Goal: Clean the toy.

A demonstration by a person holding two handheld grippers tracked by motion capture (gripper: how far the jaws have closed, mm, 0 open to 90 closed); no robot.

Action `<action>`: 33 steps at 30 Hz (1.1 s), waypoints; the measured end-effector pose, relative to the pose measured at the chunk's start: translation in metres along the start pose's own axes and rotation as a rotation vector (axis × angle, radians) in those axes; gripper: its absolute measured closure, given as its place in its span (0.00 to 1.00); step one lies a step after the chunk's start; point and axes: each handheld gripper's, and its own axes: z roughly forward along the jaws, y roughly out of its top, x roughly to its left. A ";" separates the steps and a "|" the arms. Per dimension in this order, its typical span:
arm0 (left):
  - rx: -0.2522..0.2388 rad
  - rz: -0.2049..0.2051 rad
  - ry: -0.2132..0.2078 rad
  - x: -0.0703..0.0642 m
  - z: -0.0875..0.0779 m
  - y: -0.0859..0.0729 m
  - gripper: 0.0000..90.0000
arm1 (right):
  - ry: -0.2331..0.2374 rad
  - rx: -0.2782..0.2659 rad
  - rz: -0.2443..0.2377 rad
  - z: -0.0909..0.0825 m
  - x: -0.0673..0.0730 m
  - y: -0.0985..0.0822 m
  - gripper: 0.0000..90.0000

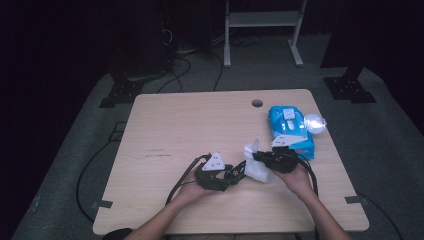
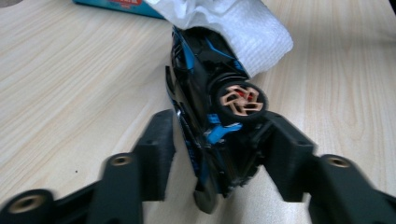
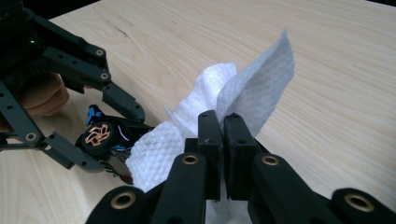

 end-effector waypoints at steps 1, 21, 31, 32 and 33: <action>0.003 0.029 0.029 -0.001 -0.002 0.001 0.62 | -0.001 0.001 -0.001 0.000 0.000 0.001 0.96; -0.015 0.022 0.053 0.028 -0.026 -0.013 0.65 | 0.040 0.032 -0.100 0.049 0.033 0.035 0.96; -0.016 0.015 0.046 0.032 -0.021 -0.014 0.65 | 0.096 0.037 -0.134 0.063 0.051 0.039 0.95; -0.015 0.012 0.046 0.033 -0.022 -0.015 0.65 | 0.090 0.042 -0.142 0.064 0.052 0.040 0.95; -0.015 0.011 0.047 0.033 -0.022 -0.015 0.65 | 0.084 0.042 -0.138 0.064 0.051 0.040 0.95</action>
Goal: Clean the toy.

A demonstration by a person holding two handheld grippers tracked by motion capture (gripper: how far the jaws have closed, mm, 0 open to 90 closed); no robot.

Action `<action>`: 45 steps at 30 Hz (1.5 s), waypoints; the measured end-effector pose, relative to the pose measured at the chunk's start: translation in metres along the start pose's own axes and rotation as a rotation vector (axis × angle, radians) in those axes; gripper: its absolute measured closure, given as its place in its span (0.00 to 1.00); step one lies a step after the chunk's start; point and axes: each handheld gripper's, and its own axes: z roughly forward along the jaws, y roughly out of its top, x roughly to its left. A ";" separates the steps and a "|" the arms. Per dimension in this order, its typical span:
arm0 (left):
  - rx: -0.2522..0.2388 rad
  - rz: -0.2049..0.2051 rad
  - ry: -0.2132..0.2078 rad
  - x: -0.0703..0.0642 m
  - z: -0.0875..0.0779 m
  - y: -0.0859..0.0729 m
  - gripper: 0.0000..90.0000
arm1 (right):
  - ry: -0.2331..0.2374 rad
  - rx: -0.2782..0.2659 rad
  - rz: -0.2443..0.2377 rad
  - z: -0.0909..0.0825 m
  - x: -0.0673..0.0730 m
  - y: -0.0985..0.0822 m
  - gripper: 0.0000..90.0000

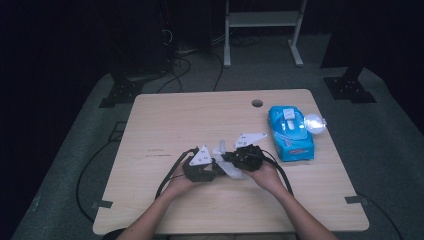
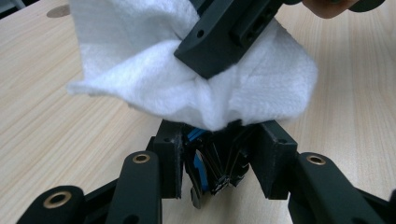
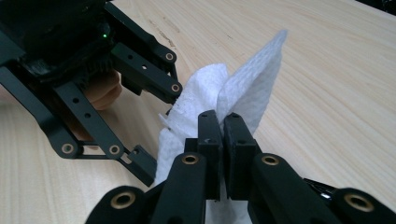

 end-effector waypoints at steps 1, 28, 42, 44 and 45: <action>0.001 0.005 0.000 0.000 0.000 0.000 0.65 | -0.010 0.000 -0.002 -0.001 -0.002 0.000 0.95; 0.004 0.011 -0.009 0.006 -0.003 0.000 0.65 | -0.174 -0.008 0.095 -0.027 -0.052 -0.013 0.95; 0.006 0.000 -0.013 0.007 -0.004 -0.002 0.65 | -0.115 -0.027 0.103 -0.025 -0.041 -0.011 0.96; 0.005 0.000 -0.013 0.008 -0.004 -0.002 0.65 | -0.084 -0.020 0.077 -0.019 -0.032 -0.007 0.95; 0.004 0.000 -0.013 0.008 -0.004 -0.002 0.65 | -0.054 -0.024 0.070 -0.016 -0.028 -0.005 0.95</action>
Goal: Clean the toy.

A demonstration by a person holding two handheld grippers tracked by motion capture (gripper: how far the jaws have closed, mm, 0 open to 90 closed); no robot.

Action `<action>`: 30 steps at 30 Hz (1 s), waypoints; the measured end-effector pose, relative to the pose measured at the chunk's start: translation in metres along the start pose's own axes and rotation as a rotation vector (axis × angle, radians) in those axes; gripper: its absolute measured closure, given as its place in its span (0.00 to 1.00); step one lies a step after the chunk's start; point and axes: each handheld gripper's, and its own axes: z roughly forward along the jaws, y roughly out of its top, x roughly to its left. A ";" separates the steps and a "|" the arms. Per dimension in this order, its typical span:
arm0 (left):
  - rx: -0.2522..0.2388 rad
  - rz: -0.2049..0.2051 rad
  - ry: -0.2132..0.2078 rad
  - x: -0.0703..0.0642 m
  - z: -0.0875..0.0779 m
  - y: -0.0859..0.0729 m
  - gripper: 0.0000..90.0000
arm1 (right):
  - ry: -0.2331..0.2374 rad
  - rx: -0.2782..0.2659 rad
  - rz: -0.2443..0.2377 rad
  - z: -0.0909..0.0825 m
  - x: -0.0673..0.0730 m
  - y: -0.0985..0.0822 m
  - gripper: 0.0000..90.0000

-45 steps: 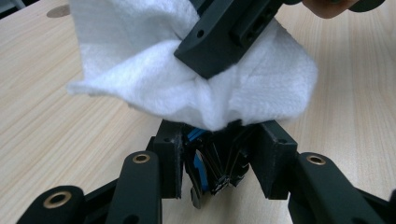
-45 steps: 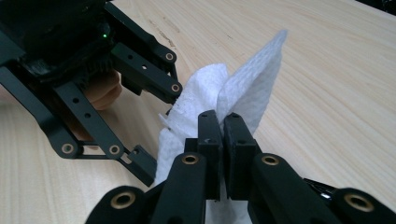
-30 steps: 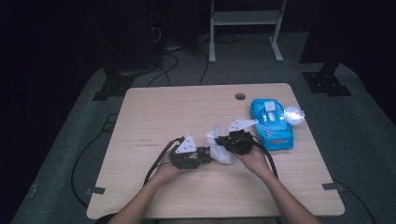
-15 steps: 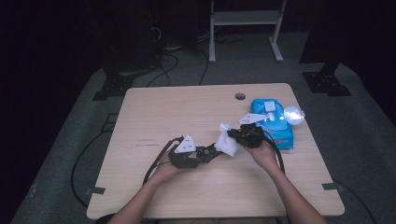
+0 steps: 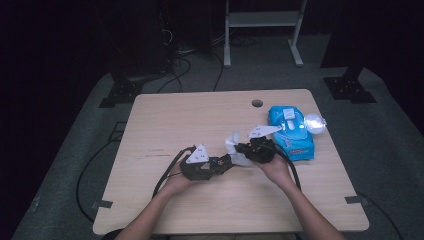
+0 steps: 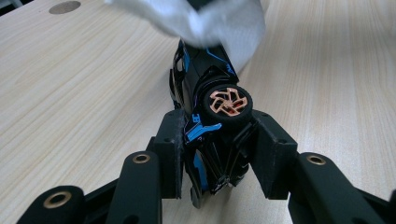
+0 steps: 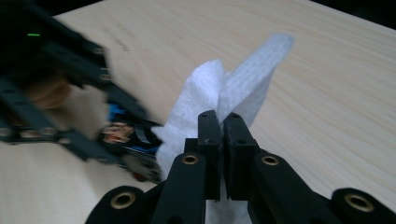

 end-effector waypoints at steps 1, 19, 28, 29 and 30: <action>0.002 0.002 0.001 0.000 0.000 0.000 0.65 | 0.027 -0.001 -0.008 0.003 0.004 0.001 0.95; 0.005 0.019 -0.009 0.003 -0.003 -0.001 0.65 | -0.110 0.027 0.087 -0.013 -0.039 -0.013 0.96; 0.001 0.022 -0.010 0.002 -0.003 0.001 0.65 | 0.017 0.015 -0.017 0.008 0.009 0.002 0.96; 0.001 0.020 -0.011 0.002 -0.003 0.001 0.65 | 0.036 0.015 -0.031 0.012 0.016 0.004 0.96; 0.003 0.021 -0.011 0.002 -0.003 0.001 0.65 | 0.054 0.014 -0.034 0.014 0.021 0.005 0.96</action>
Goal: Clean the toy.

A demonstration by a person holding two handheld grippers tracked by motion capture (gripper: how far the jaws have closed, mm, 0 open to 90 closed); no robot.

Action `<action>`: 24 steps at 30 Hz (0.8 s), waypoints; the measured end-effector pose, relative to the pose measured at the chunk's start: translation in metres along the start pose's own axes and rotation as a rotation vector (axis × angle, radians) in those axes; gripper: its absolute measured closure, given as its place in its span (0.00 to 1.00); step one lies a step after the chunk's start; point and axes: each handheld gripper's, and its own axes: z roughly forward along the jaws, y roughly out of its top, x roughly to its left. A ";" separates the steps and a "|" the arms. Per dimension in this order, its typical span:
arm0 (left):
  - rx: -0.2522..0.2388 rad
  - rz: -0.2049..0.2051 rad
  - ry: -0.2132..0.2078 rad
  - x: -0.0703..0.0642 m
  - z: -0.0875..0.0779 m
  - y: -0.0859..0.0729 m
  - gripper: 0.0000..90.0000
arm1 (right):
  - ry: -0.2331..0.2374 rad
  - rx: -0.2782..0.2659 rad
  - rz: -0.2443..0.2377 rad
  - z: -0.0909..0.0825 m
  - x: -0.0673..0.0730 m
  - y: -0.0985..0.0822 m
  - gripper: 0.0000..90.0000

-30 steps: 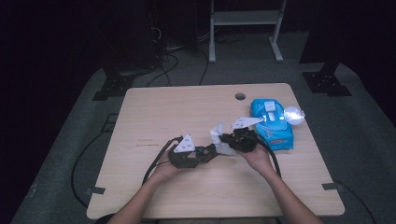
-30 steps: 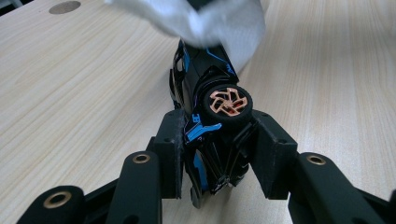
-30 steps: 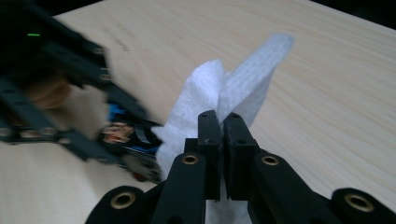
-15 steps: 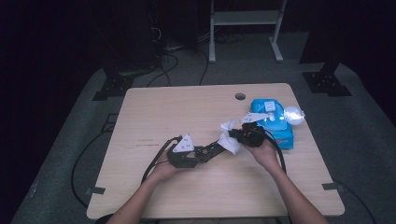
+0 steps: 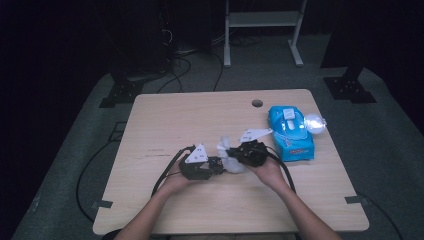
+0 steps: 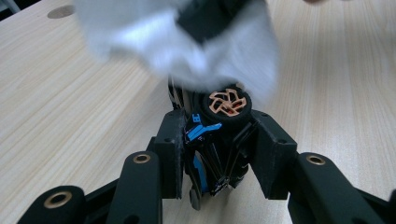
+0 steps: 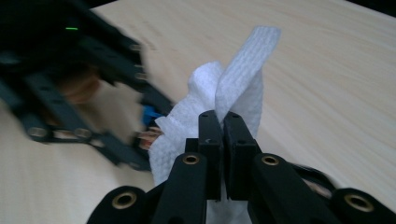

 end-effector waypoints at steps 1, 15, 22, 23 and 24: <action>0.001 -0.002 0.000 0.000 0.000 0.000 0.65 | 0.030 -0.006 -0.003 0.004 0.005 0.002 0.96; 0.035 0.016 0.002 0.005 -0.009 -0.003 0.65 | -0.109 -0.010 0.091 -0.023 -0.043 -0.012 0.96; 0.038 -0.024 0.033 0.008 -0.011 -0.001 0.59 | -0.104 -0.011 0.112 -0.024 -0.047 -0.018 0.96; 0.021 -0.034 0.035 0.008 -0.011 0.001 0.57 | -0.099 -0.013 0.113 -0.024 -0.045 -0.018 0.96; 0.023 -0.032 0.037 0.009 -0.012 0.003 0.57 | -0.091 -0.018 0.113 -0.023 -0.043 -0.018 0.96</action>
